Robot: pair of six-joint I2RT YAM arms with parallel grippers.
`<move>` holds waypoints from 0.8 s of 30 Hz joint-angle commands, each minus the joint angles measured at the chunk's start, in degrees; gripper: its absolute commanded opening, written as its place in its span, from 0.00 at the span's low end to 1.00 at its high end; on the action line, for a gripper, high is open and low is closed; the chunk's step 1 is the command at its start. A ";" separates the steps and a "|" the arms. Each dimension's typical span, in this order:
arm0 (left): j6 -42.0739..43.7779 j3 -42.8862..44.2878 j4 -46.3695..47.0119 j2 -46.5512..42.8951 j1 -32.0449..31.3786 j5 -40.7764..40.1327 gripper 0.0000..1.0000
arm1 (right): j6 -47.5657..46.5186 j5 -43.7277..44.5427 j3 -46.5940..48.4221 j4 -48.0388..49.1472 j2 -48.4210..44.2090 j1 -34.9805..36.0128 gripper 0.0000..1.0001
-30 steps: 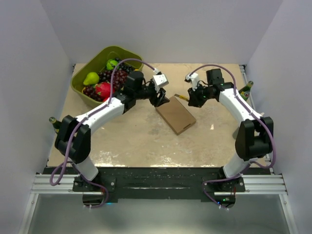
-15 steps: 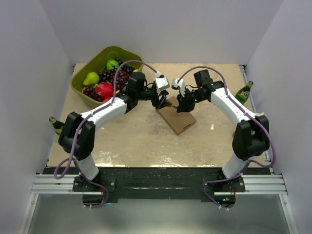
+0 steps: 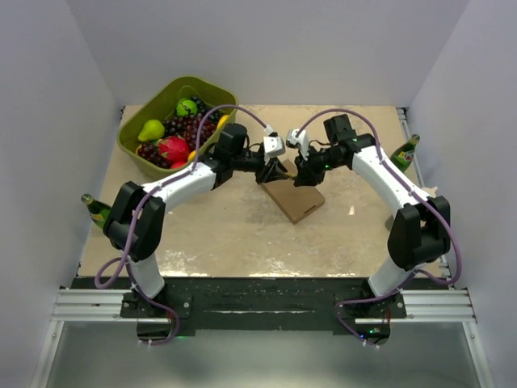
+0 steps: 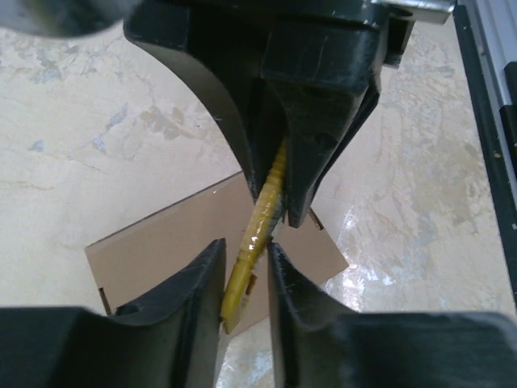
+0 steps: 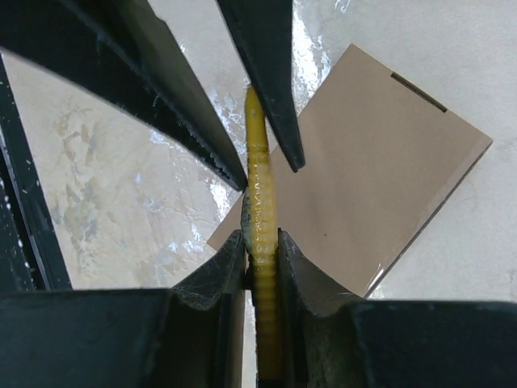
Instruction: Unpack the express box
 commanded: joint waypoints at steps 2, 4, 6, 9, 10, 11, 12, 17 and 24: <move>-2.34 1.78 3.22 0.80 -0.19 4.37 0.10 | 0.22 1.00 3.40 -0.84 -0.61 0.06 0.00; -2.96 1.70 3.84 1.06 -0.19 5.15 0.03 | 0.83 1.27 3.49 -0.84 -0.78 0.15 0.00; -2.87 1.78 3.49 1.23 -0.19 6.12 0.00 | 2.23 1.01 3.58 -0.32 -1.05 0.15 0.00; -2.00 1.78 0.94 1.94 -0.10 8.84 0.00 | 2.94 0.83 4.72 -0.57 -0.78 0.15 0.00; -2.08 1.61 0.16 1.94 -0.10 9.11 0.00 | 3.73 0.83 5.07 -0.32 -0.70 0.06 0.08; -2.00 1.52 -0.20 1.68 -0.01 9.46 0.00 | 8.00 1.79 5.42 0.90 -0.70 -0.20 0.31; -2.95 1.61 -0.38 1.33 0.34 9.73 0.00 | 9.52 2.15 6.03 1.00 -0.78 -0.90 0.40; -19.90 -2.52 12.78 -0.87 6.56 11.48 0.00 | 20.94 -18.97 6.48 3.99 0.09 -14.41 0.64; -35.80 -3.23 25.88 -0.35 8.43 13.59 0.00 | 26.65 -28.59 5.86 9.77 3.42 -15.14 0.67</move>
